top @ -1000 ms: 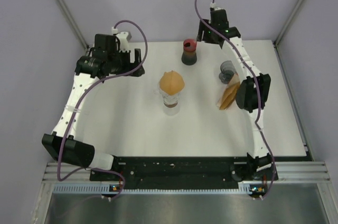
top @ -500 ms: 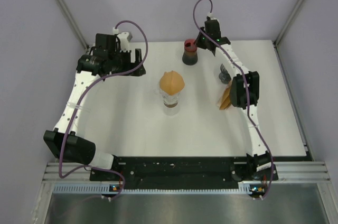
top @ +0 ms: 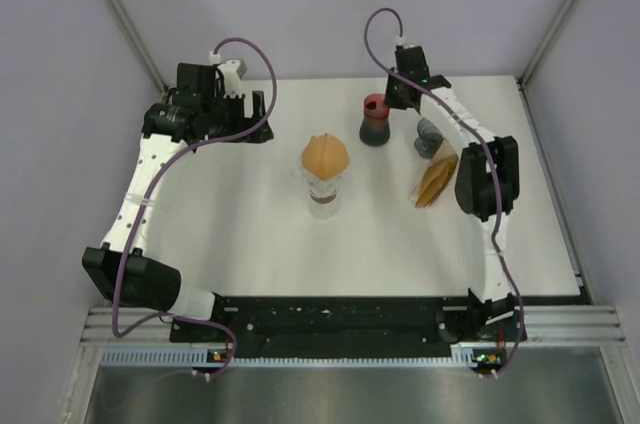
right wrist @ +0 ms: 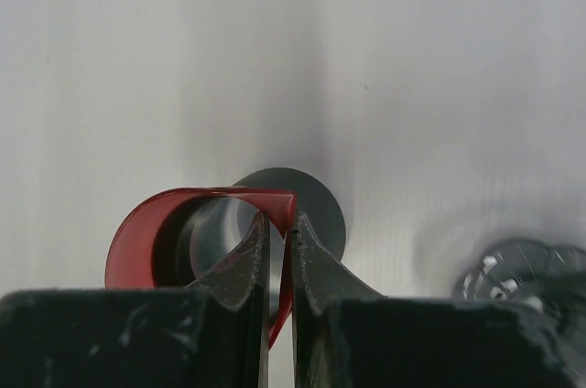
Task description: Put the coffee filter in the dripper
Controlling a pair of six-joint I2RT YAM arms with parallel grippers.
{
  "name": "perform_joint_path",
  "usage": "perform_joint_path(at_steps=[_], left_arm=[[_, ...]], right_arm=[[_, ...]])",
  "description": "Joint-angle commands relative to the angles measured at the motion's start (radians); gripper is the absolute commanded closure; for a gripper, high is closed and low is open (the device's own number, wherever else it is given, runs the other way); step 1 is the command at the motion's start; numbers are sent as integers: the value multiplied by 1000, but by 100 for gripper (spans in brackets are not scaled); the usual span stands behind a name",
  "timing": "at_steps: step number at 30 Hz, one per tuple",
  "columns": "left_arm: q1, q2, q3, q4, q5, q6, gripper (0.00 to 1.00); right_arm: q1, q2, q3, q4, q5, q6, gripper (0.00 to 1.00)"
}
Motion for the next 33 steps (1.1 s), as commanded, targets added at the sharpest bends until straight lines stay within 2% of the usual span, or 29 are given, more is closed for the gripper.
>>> perform_joint_path(at_steps=[1, 7, 10, 13, 19, 24, 26, 27, 28, 31, 33], left_arm=[[8, -44, 13, 35, 20, 11, 7], [11, -49, 19, 34, 28, 13, 7], [11, -47, 25, 32, 34, 13, 7], [11, -49, 25, 34, 37, 11, 7], [12, -57, 24, 31, 34, 9, 7], [15, -57, 28, 29, 37, 11, 7], [17, -55, 31, 28, 37, 9, 7], [17, -57, 34, 26, 37, 9, 7], [17, -54, 36, 26, 38, 9, 7], [18, -52, 38, 27, 41, 10, 7], [18, -52, 39, 24, 40, 11, 7]], right_arm=[[25, -310, -201, 13, 17, -64, 100], [48, -548, -539, 93, -43, -41, 100], [91, -632, -683, 125, -10, -21, 100], [137, -681, -760, 119, 65, -4, 100], [172, -772, -947, 219, 55, 74, 100], [174, -823, -1019, 251, 61, 103, 100], [174, -838, -1016, 245, 49, 100, 80], [174, -847, -1005, 234, 46, 91, 67], [174, -853, -984, 221, 50, 82, 60], [172, -856, -894, 168, 78, 26, 46], [157, -855, -820, 138, 93, -16, 43]])
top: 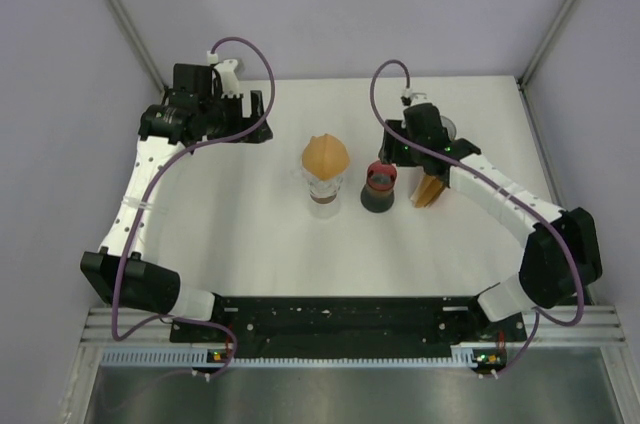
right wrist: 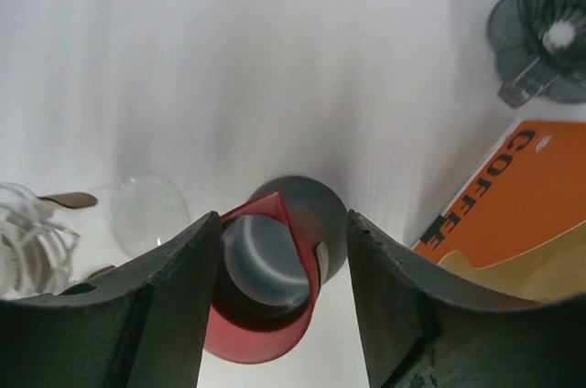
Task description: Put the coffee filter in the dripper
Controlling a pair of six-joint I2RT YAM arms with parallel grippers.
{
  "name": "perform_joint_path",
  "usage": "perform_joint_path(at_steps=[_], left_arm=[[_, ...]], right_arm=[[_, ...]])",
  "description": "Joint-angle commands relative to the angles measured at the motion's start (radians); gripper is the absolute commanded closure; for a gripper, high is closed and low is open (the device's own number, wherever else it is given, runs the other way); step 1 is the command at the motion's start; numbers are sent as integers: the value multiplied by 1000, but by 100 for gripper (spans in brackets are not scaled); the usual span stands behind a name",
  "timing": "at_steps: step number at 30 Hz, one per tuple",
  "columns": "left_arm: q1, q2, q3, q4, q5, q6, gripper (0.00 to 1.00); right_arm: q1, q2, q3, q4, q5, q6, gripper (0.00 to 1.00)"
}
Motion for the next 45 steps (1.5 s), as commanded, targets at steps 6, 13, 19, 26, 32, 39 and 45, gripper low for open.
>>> perform_joint_path(at_steps=[6, 13, 19, 26, 32, 39, 45], left_arm=[[9, -41, 37, 26, 15, 14, 7], [15, -45, 33, 23, 9, 20, 7], [28, -48, 30, 19, 4, 23, 7], [37, -44, 28, 21, 15, 23, 7], [42, -48, 25, 22, 15, 23, 7], [46, -57, 23, 24, 24, 22, 7], [48, -60, 22, 26, 26, 22, 7]], right_arm=[[-214, 95, 385, -124, 56, -142, 37], [-403, 416, 689, -264, -22, -177, 30], [-435, 621, 863, -375, -59, -208, 34], [-454, 723, 881, -379, -72, -211, 56], [-466, 731, 893, -379, -99, -212, 99], [-466, 717, 933, -379, -136, -226, 100], [-464, 600, 966, -373, -251, -192, 100]])
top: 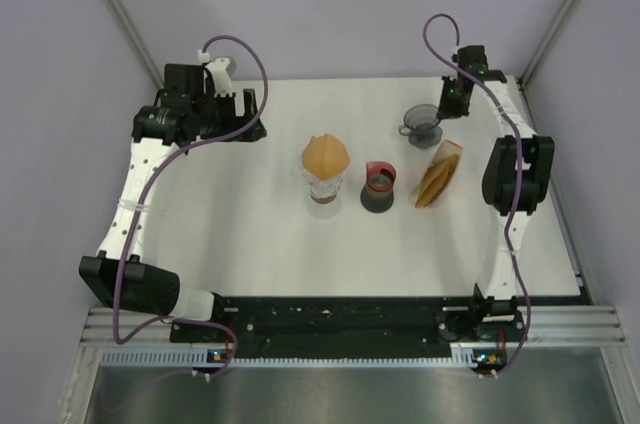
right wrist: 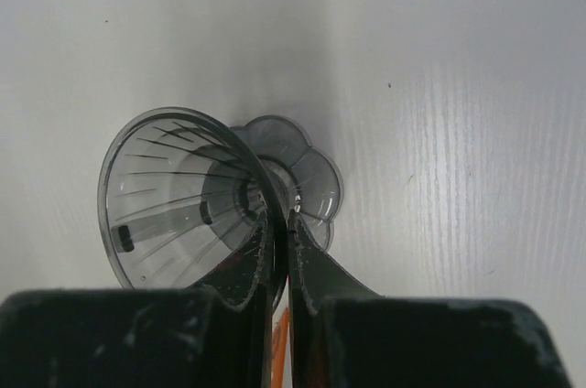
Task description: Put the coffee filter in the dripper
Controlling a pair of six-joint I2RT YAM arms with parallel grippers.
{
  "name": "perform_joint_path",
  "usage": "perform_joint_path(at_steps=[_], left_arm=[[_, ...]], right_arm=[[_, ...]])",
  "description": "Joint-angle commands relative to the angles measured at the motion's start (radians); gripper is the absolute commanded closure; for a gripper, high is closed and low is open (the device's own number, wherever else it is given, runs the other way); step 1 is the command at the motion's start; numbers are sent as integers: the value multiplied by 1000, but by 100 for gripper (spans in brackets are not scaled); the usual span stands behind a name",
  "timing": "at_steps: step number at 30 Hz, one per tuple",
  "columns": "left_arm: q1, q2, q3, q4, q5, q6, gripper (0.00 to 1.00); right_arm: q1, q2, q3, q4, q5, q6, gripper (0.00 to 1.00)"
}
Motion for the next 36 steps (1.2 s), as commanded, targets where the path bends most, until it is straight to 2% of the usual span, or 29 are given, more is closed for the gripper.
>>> perform_joint_path(at_steps=[1, 7, 15, 20, 27, 36], left_arm=[[9, -49, 22, 25, 15, 8, 6], [10, -50, 25, 25, 24, 5, 6], [12, -56, 25, 25, 38, 2, 6], [12, -59, 23, 26, 44, -1, 7], [12, -61, 25, 28, 44, -2, 6], [18, -76, 20, 25, 41, 2, 6]], right_arm=[[-5, -161, 82, 18, -99, 24, 100], [17, -403, 21, 29, -144, 73, 100], [83, -704, -378, 92, -368, 170, 100], [126, -814, -533, 101, -396, 178, 100], [198, -822, -644, 165, -412, 204, 100], [259, -753, -650, 178, -363, 202, 100]])
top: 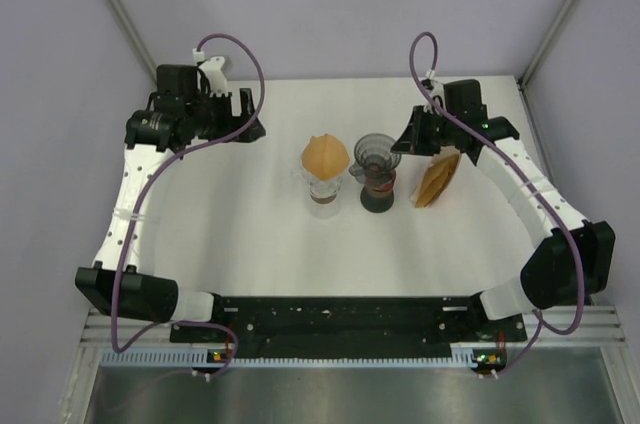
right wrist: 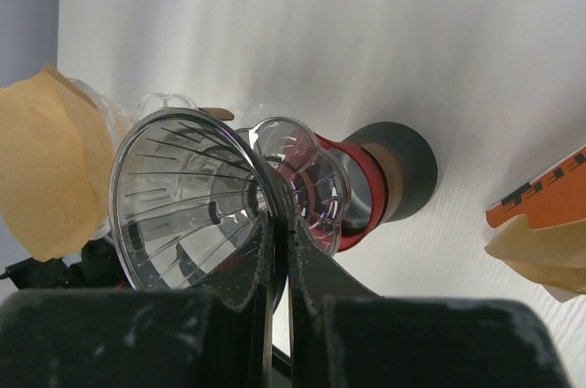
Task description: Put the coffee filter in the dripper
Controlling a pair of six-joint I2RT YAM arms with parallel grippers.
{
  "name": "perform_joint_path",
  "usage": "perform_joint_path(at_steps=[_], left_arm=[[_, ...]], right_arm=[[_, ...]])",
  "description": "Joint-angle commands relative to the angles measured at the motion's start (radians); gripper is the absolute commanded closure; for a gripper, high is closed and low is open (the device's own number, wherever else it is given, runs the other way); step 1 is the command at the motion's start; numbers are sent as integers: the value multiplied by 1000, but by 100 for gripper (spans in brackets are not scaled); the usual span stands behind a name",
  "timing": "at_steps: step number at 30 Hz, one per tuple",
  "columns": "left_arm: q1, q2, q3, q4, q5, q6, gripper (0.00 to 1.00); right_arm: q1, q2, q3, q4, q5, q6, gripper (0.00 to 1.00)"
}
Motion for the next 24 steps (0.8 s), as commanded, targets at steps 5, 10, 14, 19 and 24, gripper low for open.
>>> perform_joint_path(at_steps=[5, 10, 14, 19, 24], left_arm=[[11, -42, 20, 24, 16, 3, 6], [13, -40, 22, 24, 18, 1, 6], [13, -43, 20, 23, 15, 3, 6], [15, -43, 19, 24, 15, 4, 6], [16, -43, 19, 23, 18, 6, 6]], right_arm=[[12, 13, -6, 59, 40, 4, 100], [12, 21, -8, 50, 53, -5, 100], [12, 21, 5, 24, 73, -17, 100], [12, 16, 18, 16, 53, -19, 94], [13, 2, 52, -10, 67, -28, 61]])
